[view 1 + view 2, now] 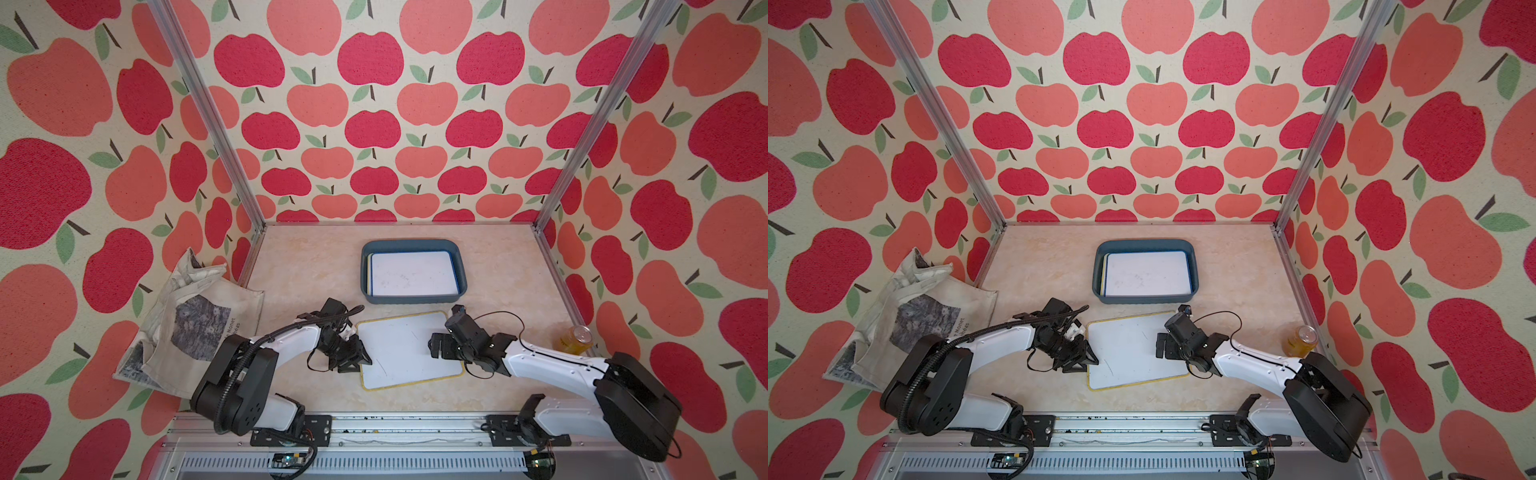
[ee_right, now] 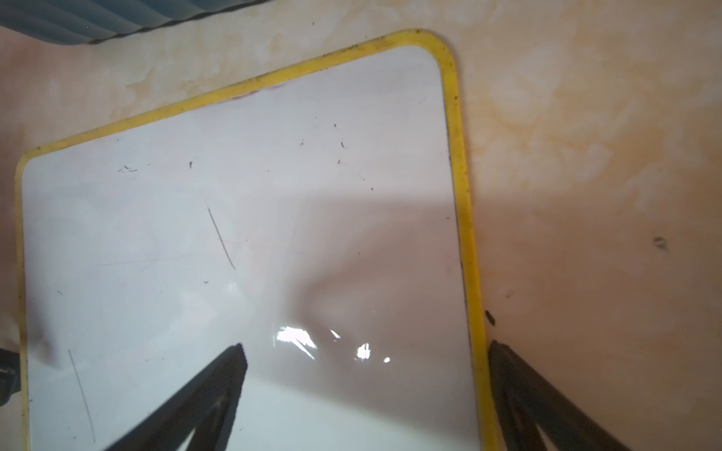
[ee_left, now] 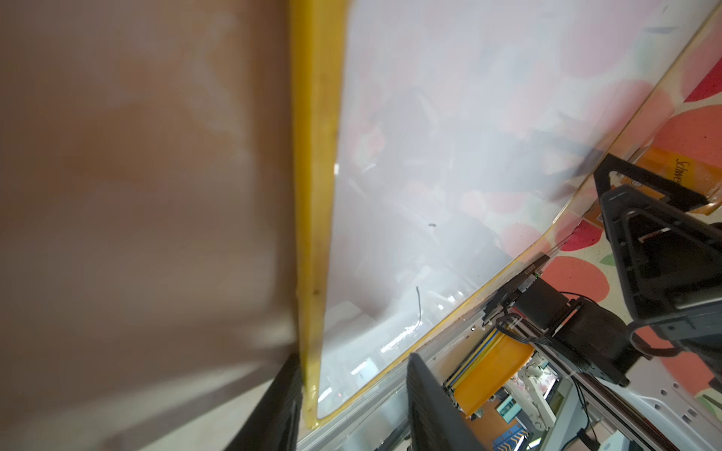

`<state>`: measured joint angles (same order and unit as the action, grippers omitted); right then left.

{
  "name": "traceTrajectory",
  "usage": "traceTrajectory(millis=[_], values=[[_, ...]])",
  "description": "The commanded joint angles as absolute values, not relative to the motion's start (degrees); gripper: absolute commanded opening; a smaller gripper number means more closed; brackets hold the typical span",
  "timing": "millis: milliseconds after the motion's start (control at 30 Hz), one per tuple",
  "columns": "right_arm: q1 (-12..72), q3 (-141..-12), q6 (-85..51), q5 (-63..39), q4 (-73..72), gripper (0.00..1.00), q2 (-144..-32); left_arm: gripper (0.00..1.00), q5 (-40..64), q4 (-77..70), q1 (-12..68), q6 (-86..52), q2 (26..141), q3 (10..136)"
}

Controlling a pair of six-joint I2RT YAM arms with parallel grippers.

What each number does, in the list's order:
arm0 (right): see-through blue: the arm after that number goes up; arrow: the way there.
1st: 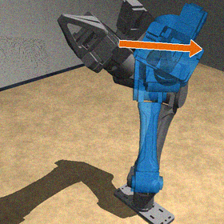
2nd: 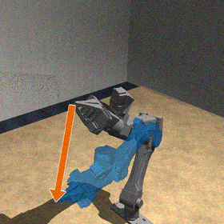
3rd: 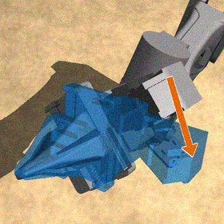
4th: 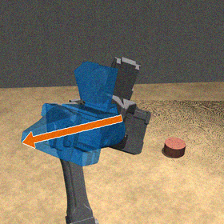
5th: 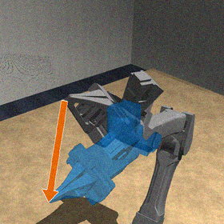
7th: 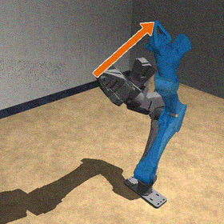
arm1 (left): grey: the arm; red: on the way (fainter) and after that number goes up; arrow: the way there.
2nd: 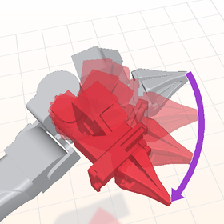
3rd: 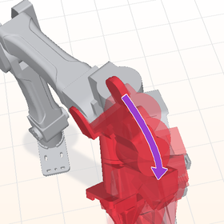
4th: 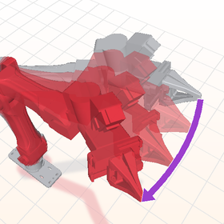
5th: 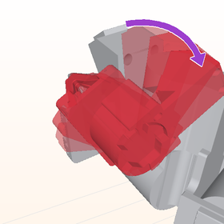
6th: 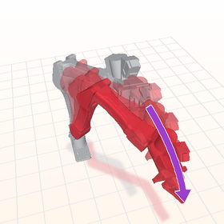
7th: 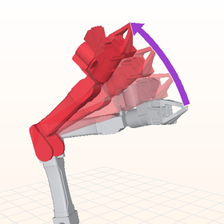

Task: Put the whiteboard into the storage box
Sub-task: Pick up the whiteboard at the center of the board.

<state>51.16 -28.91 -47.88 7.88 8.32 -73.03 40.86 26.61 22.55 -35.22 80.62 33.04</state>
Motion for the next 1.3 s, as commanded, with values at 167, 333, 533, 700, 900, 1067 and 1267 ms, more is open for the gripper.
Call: traceTrajectory(millis=[167, 333, 533, 700, 900, 1067, 1267], values=[[55.5, -24.5, -54.4, -15.7, 8.2, 0.99, -73.8, 0.3, 51.7, 12.7, 22.7, -34.5, 76.7, 32.5], [55.5, -24.2, -54.5, -14.9, 9.4, 0.99, -72.9, 0.2, 52.4, 12.0, 22.7, -35.7, 75.7, 31.6], [55.3, -22.7, -55.4, -14.5, 9.5, 0.99, -71.1, 0.11, 51.8, 13.9, 22.7, -35.7, 72.0, 31.6], [55.2, -21.8, -55.9, -14.3, 9.7, 0.99, -69.2, 0.08, 52.2, 14.5, 22.3, -36.0, 69.9, 31.5], [54.8, -21.7, -55.8, -14.3, 9.8, 0.99, -68.6, 0.04, 52.2, 17.0, 22.3, -36.1, 68.0, 31.7], [54.7, -21.4, -55.8, -14.6, 9.1, 0.99, -68.7, 0.03, 52.2, 19.3, 22.2, -36.2, 65.2, 32.0], [54.4, -21.3, -55.7, -14.6, 9.0, 0.99, -67.7, 0.04, 54.2, 20.9, 22.2, -35.8, 62.7, 32.4]])
